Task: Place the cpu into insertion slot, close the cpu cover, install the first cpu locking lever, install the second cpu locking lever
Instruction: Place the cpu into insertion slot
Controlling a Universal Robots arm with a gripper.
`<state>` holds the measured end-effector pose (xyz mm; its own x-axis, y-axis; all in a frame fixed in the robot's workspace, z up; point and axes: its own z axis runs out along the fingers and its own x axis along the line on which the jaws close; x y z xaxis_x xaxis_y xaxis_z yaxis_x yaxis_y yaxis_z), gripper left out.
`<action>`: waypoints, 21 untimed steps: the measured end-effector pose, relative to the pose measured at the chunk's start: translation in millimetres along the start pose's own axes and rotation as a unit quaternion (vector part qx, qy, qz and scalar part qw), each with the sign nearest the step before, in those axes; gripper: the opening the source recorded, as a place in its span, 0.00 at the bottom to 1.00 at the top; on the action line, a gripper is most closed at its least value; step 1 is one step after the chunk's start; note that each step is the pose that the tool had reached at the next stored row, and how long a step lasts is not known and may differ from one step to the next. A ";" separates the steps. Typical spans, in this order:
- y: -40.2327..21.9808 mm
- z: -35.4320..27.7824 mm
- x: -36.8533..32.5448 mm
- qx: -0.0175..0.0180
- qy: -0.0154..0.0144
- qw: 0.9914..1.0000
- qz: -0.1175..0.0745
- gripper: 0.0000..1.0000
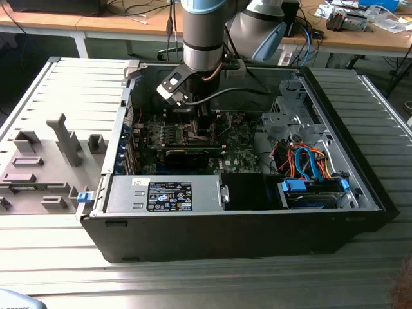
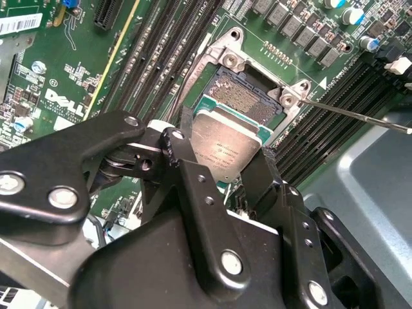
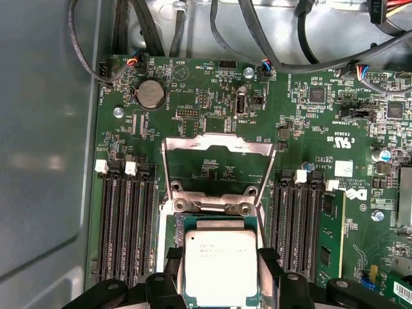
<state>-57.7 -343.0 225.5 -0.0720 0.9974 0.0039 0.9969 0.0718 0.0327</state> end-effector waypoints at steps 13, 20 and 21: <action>-1.4 1.4 0.1 0.000 0.000 1.000 0.000 0.55; -1.9 2.1 0.2 0.000 0.000 1.000 0.000 0.55; -2.0 2.2 0.2 0.000 0.000 1.000 0.000 0.55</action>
<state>-59.6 -343.0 223.3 -0.0720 0.9974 0.0040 0.9969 0.0718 0.0328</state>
